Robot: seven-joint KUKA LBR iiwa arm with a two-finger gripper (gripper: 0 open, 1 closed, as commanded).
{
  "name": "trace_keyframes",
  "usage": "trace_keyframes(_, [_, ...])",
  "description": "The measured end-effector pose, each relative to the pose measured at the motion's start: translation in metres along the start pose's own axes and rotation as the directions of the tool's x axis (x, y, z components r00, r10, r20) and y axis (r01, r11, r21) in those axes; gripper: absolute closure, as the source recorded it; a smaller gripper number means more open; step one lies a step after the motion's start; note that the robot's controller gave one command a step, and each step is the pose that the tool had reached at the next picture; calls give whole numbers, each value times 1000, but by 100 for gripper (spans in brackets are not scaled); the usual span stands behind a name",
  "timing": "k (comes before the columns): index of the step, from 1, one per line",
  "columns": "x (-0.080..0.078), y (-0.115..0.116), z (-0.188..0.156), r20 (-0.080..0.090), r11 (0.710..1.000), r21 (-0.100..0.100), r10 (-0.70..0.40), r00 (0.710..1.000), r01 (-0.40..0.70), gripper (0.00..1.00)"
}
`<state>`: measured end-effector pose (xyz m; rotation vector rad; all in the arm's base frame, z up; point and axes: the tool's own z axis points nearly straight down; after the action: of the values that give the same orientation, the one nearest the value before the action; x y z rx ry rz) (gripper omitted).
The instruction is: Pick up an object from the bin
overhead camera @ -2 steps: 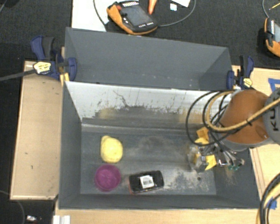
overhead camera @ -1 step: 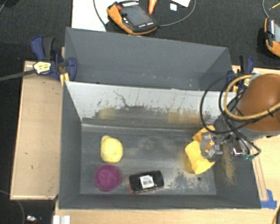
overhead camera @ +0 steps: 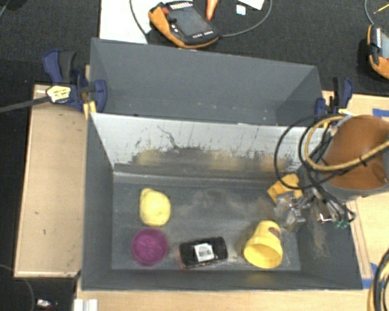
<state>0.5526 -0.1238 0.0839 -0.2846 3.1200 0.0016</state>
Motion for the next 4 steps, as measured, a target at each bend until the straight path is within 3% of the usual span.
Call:
trace_keyframes(1, [-11, 60, 14, 31, 997, 11, -76, 997, 76, 100])
trace_keyframes(2, [65, 38, 13, 5, 982, 7, -191, 982, 191, 100])
trace_keyframes(3, [37, 108, 13, 35, 998, 7, 67, 997, -67, 100])
trace_keyframes(4, [37, 108, 13, 35, 998, 7, 66, 997, -66, 100])
